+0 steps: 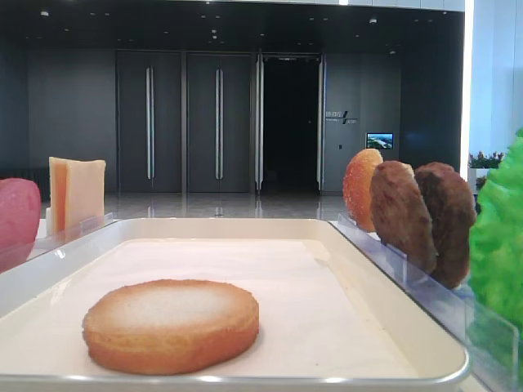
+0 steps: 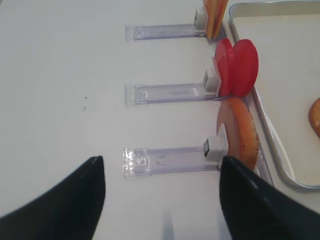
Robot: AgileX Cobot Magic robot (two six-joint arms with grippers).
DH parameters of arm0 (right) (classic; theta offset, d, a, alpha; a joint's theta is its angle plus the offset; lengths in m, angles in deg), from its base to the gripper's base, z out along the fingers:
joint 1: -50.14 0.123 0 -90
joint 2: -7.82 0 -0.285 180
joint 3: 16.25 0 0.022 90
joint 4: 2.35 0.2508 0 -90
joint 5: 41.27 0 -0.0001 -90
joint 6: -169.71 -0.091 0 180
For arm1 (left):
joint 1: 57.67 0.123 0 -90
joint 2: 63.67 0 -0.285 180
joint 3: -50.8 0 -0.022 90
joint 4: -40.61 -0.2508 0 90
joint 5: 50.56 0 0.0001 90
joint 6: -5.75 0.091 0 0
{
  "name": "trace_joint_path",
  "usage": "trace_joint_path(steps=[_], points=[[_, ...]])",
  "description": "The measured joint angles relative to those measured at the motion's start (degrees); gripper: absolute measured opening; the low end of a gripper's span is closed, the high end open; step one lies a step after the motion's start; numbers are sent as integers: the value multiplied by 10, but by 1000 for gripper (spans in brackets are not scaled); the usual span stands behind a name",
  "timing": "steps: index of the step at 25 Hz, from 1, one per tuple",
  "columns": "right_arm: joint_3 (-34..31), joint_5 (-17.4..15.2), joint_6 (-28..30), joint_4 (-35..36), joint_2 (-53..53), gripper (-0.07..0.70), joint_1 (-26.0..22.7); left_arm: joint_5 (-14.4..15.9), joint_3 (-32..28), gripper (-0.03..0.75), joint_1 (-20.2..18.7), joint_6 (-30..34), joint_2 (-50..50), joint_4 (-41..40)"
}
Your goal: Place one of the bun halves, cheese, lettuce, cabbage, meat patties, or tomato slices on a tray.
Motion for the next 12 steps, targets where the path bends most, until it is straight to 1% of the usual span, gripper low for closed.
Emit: trace_joint_path(steps=[4, 6, 9, 12], points=[[0, 0, 0, 0, 0, 540, 0, 1, 0, 488, 0, 0, -17, 1], [0, 0, 0, 0, 0, 540, 0, 1, 0, 466, 0, 15, -17, 14], [0, 0, 0, 0, 0, 540, 0, 1, 0, 454, 0, 53, -17, 46], [0, 0, 0, 0, 0, 540, 0, 1, 0, 451, 0, 47, -17, 33]])
